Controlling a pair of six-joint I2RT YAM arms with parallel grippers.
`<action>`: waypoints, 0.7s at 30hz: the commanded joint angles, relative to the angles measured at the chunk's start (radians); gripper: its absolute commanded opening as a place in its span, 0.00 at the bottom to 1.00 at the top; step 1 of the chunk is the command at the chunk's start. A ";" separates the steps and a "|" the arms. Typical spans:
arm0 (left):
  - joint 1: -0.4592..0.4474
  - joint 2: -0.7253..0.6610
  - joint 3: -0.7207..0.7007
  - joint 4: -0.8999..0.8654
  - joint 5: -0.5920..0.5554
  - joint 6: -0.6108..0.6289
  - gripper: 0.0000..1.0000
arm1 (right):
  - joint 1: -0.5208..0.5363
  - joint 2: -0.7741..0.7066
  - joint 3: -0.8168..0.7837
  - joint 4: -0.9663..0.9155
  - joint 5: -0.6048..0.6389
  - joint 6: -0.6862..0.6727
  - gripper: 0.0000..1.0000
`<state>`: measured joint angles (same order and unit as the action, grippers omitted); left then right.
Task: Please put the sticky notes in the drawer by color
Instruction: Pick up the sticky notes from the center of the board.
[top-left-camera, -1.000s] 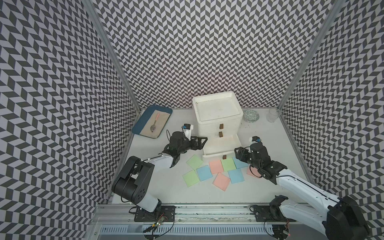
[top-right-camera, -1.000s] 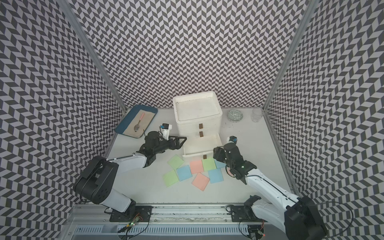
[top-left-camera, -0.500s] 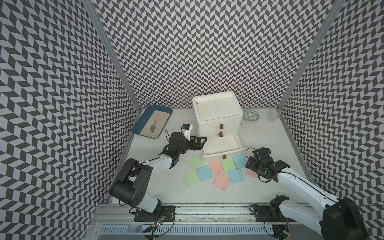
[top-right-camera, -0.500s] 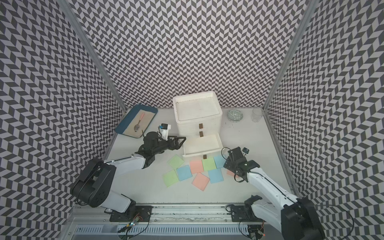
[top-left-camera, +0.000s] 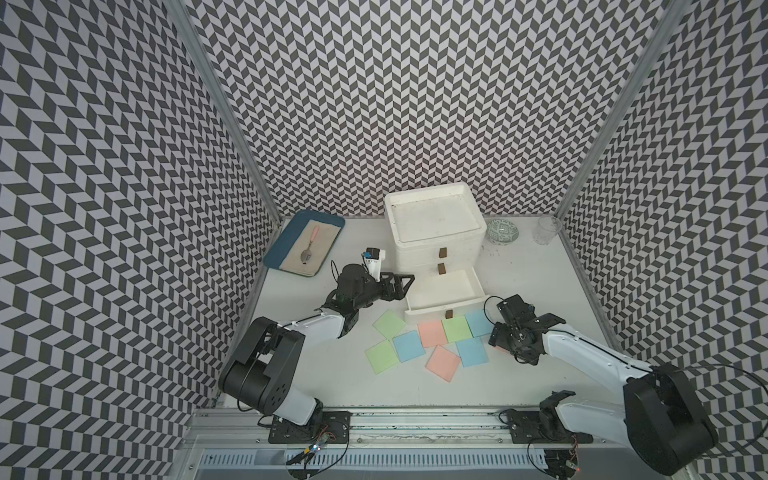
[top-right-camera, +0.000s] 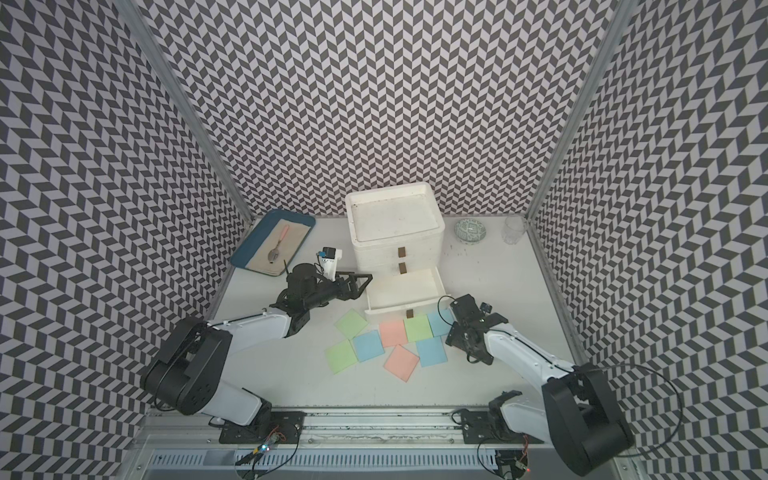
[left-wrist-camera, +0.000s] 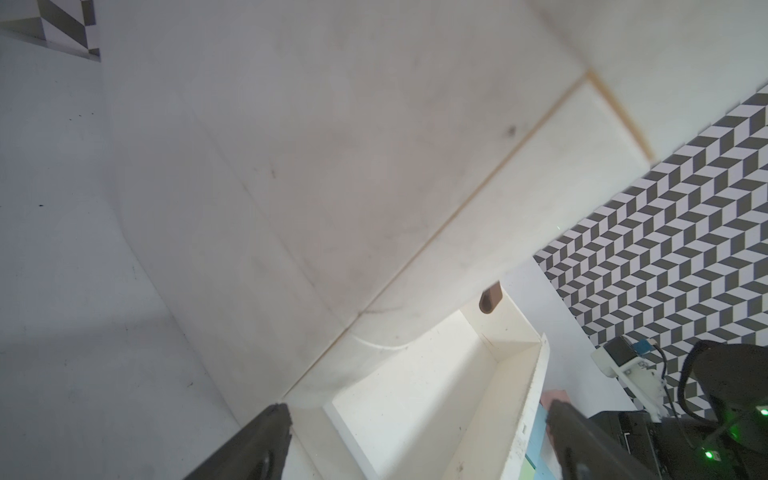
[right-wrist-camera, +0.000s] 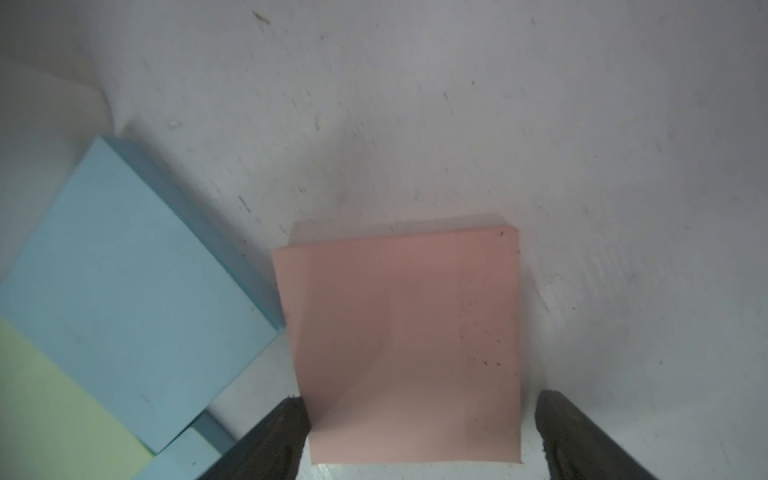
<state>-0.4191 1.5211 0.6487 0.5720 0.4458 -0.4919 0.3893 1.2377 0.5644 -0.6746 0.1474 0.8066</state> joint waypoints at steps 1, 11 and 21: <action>-0.006 -0.004 -0.006 0.025 0.021 -0.001 1.00 | -0.001 0.029 0.011 0.032 -0.022 -0.022 0.90; -0.006 0.006 -0.004 0.030 0.030 -0.006 1.00 | 0.002 0.025 -0.041 0.071 -0.056 -0.007 0.88; -0.006 -0.015 -0.008 0.024 0.023 -0.001 0.99 | 0.010 -0.085 -0.027 0.035 -0.035 -0.016 0.68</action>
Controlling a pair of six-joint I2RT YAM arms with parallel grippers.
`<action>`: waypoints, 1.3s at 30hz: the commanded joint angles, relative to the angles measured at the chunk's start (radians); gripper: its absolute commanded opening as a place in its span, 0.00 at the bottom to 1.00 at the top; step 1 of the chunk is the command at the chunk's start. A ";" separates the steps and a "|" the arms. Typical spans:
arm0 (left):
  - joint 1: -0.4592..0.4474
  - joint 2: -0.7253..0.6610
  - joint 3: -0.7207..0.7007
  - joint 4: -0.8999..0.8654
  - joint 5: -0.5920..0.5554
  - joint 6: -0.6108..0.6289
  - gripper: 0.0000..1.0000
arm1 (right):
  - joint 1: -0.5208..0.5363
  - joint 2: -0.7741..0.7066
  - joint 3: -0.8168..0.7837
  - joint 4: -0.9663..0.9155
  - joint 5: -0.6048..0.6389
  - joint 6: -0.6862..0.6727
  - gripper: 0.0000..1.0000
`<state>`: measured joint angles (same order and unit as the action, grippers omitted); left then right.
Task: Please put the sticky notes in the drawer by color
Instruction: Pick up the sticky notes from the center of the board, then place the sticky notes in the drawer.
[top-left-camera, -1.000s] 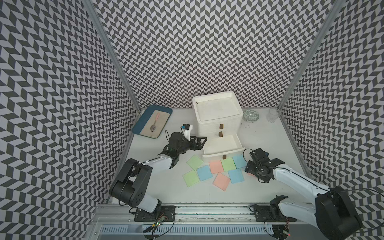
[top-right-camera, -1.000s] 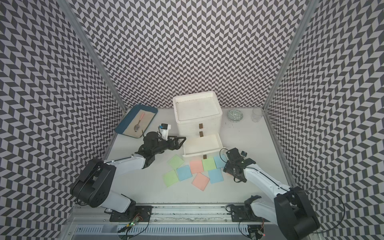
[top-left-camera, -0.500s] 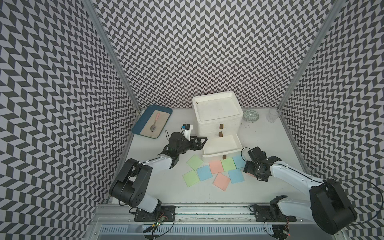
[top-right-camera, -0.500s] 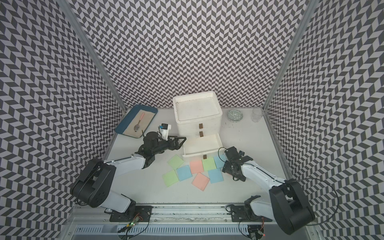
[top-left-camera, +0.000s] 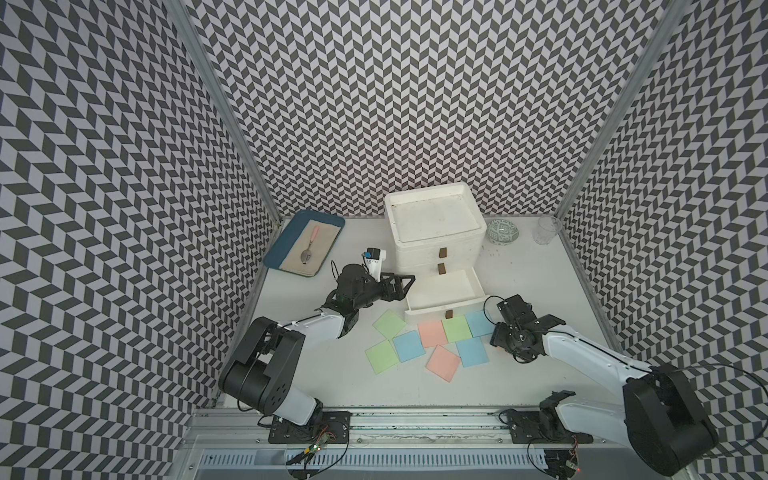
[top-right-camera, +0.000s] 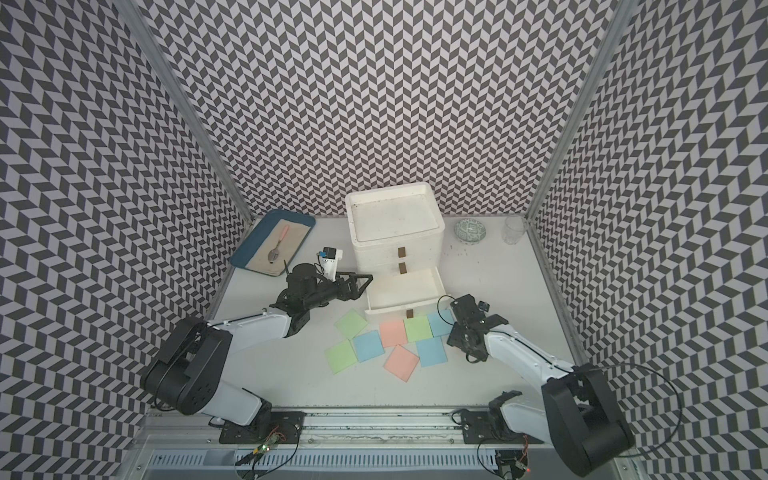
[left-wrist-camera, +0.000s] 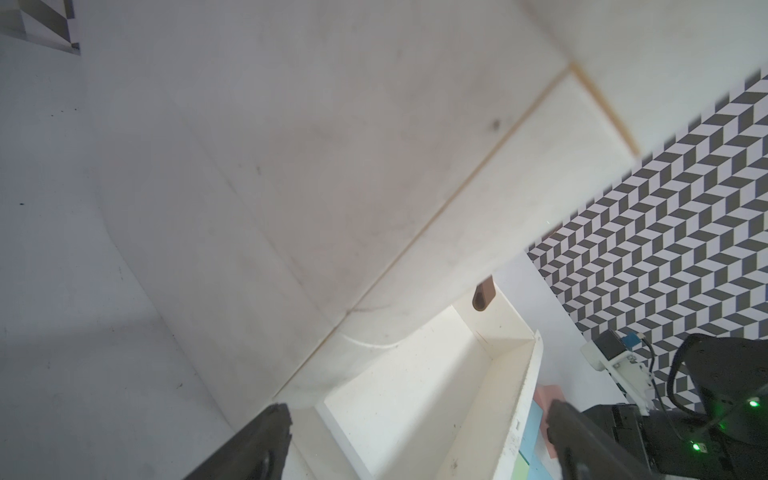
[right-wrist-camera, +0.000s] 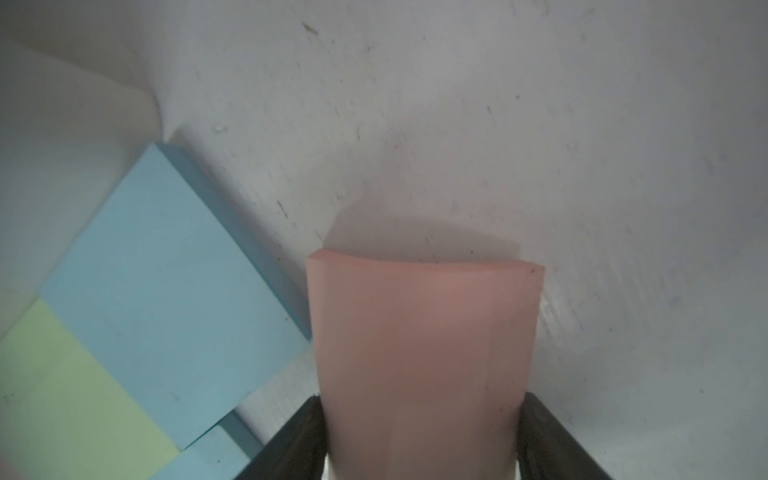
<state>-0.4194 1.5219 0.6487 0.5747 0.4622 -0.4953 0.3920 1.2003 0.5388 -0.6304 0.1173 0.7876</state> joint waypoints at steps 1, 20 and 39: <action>-0.006 -0.015 -0.007 0.021 0.007 0.003 0.99 | 0.009 -0.066 0.011 -0.024 0.005 0.007 0.68; -0.031 0.000 -0.012 0.093 0.077 -0.024 0.99 | 0.100 -0.164 0.345 0.114 -0.024 -0.153 0.58; -0.035 -0.062 -0.056 0.079 -0.030 -0.010 0.99 | 0.198 0.198 0.455 0.325 -0.020 -0.248 0.91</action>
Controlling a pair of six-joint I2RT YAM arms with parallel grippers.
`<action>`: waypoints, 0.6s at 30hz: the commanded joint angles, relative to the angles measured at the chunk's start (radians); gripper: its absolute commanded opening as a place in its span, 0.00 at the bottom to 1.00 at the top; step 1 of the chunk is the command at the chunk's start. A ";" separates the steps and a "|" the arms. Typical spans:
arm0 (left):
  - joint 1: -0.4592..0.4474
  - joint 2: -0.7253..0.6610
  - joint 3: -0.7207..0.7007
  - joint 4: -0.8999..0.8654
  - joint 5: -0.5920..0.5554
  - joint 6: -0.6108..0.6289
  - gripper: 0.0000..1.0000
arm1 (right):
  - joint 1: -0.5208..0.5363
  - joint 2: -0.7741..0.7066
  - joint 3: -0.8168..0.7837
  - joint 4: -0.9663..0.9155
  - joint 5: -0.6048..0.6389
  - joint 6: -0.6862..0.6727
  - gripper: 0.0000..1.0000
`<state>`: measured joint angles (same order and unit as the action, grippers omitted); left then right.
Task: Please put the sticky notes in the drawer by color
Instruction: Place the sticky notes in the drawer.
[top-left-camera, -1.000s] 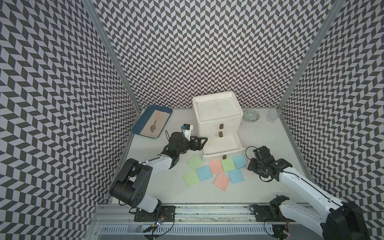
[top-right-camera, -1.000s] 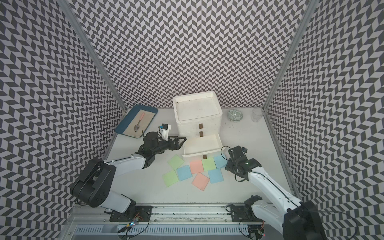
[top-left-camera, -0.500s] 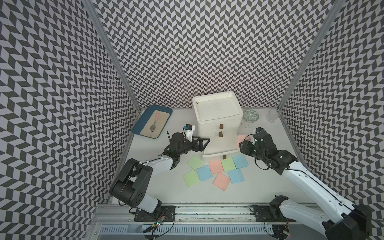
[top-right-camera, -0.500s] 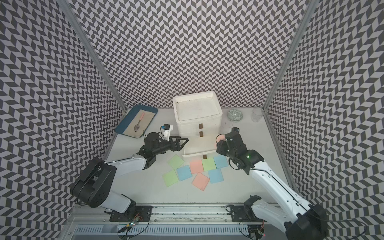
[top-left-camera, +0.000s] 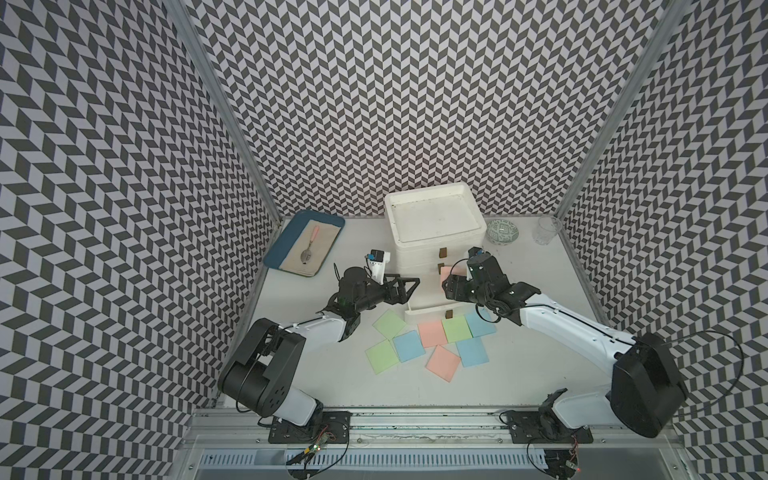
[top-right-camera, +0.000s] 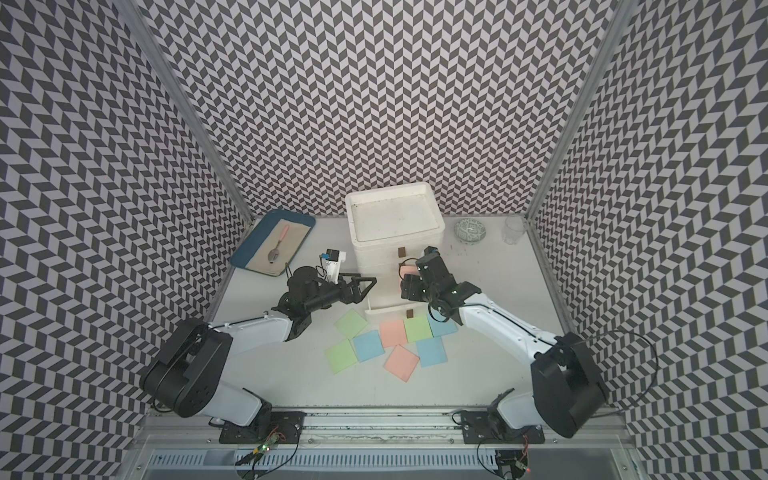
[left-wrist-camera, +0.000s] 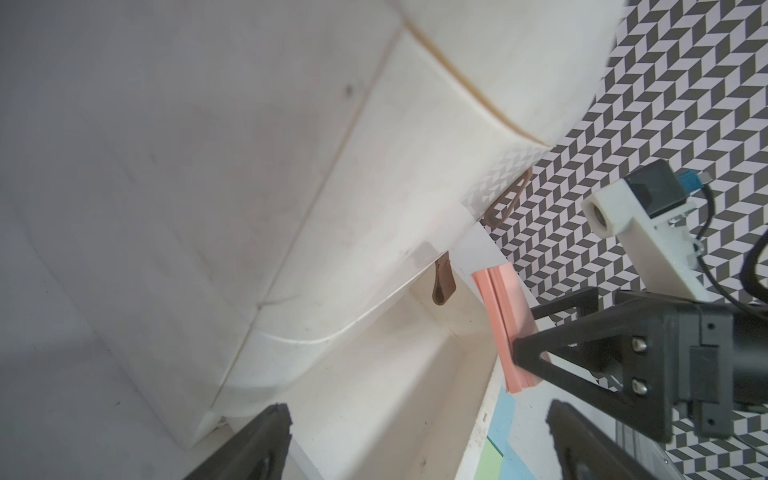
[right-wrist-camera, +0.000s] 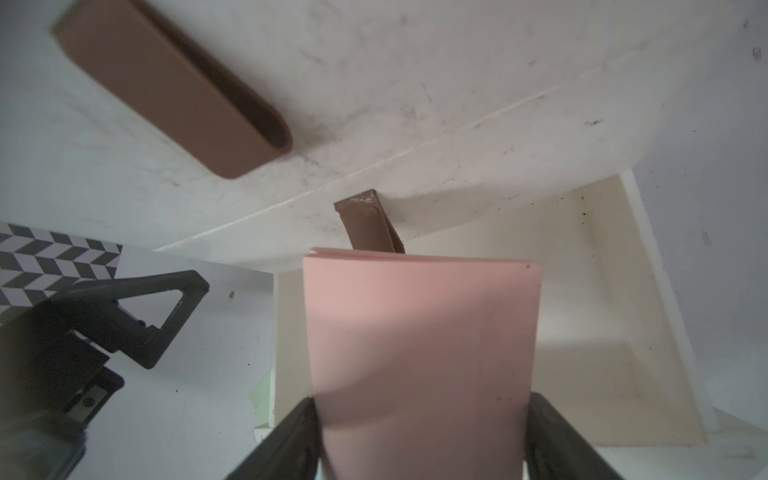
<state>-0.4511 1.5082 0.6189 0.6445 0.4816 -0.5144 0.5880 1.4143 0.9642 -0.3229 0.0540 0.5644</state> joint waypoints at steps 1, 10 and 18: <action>-0.002 -0.065 -0.038 0.016 -0.063 0.010 1.00 | 0.001 -0.022 0.027 0.010 0.048 -0.032 0.98; -0.001 -0.069 -0.037 -0.005 -0.088 0.021 0.99 | 0.056 -0.145 -0.059 -0.067 0.011 -0.109 1.00; -0.003 -0.071 -0.052 0.006 -0.115 0.006 1.00 | 0.404 -0.136 -0.184 -0.186 0.055 0.017 1.00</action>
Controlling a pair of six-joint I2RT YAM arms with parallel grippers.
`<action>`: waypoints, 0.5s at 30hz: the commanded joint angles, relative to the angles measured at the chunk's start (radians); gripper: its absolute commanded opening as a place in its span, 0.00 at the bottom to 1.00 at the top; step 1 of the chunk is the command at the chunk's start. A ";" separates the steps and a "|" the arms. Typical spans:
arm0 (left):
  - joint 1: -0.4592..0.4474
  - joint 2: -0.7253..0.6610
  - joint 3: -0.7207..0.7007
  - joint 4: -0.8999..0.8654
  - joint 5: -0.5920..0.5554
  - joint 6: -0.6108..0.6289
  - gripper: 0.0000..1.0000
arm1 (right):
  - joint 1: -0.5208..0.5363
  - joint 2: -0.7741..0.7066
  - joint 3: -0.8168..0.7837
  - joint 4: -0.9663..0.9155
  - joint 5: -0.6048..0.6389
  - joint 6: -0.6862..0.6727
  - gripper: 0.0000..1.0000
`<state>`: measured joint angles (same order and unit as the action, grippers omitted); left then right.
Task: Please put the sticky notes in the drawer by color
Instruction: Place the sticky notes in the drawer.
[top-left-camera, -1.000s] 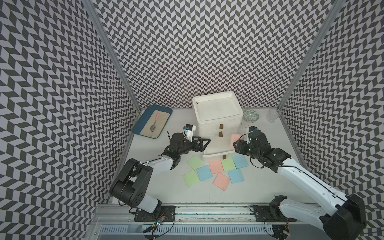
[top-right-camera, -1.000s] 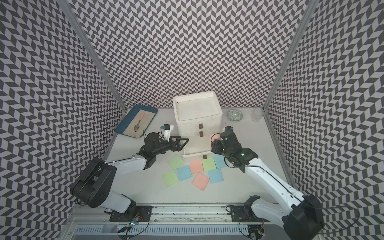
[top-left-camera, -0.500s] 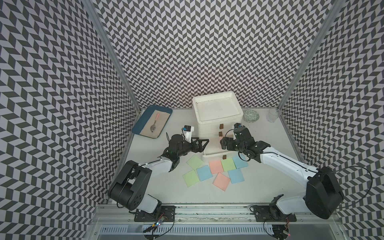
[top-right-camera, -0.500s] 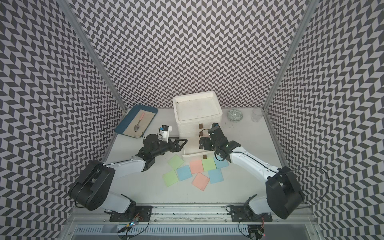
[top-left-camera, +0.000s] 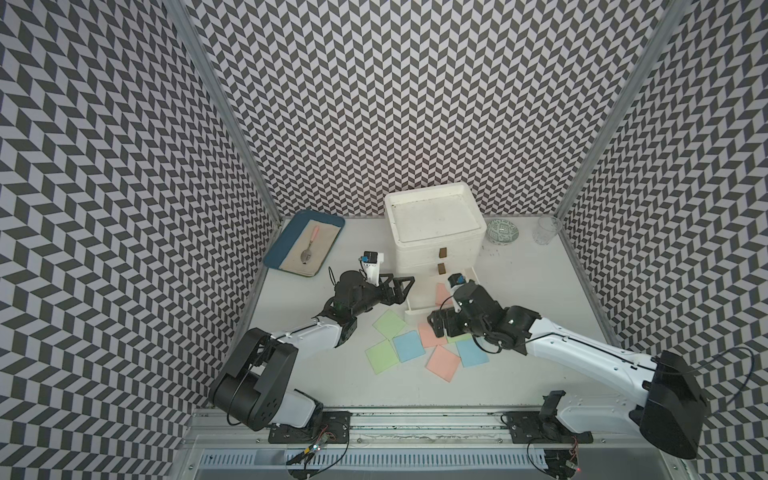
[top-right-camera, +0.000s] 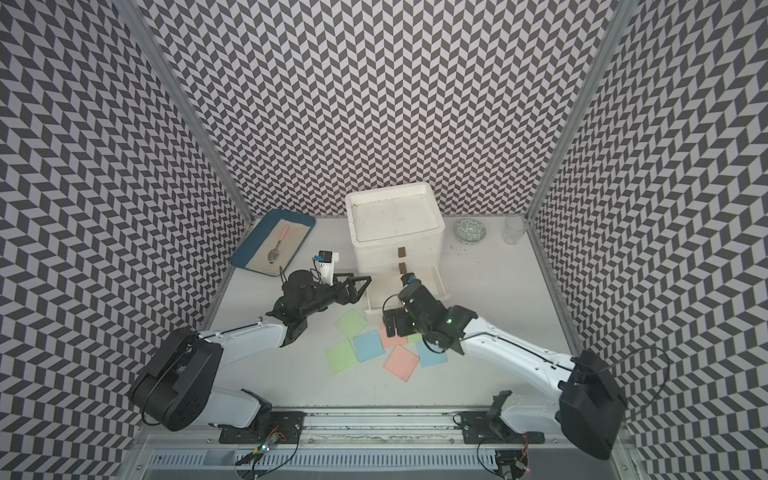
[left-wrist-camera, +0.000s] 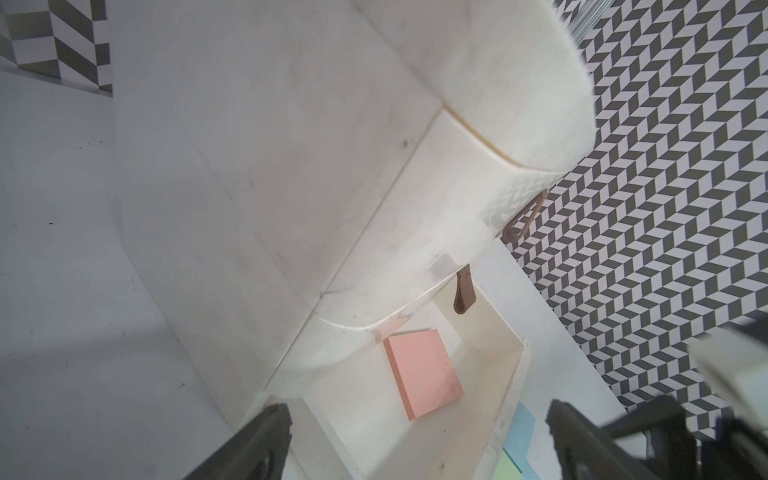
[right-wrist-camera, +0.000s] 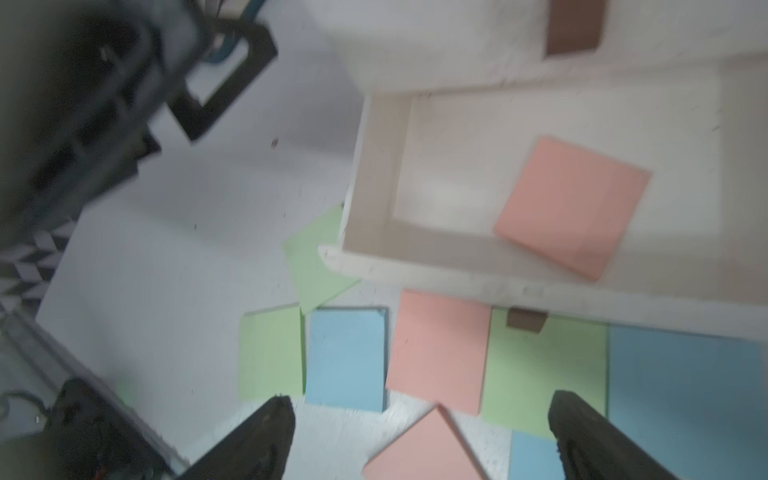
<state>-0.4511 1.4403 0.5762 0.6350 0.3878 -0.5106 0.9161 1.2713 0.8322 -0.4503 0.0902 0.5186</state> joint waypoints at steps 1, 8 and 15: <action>-0.002 -0.008 -0.011 0.015 -0.028 0.004 1.00 | 0.115 0.009 -0.080 -0.037 0.005 0.082 1.00; -0.002 -0.033 -0.017 0.002 -0.046 0.012 1.00 | 0.255 0.101 -0.136 -0.007 0.035 0.079 1.00; -0.003 -0.025 -0.007 -0.009 -0.037 0.016 0.99 | 0.256 0.134 -0.109 -0.029 0.088 0.029 1.00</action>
<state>-0.4511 1.4307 0.5697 0.6319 0.3553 -0.5098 1.1687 1.3987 0.6933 -0.4835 0.1246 0.5728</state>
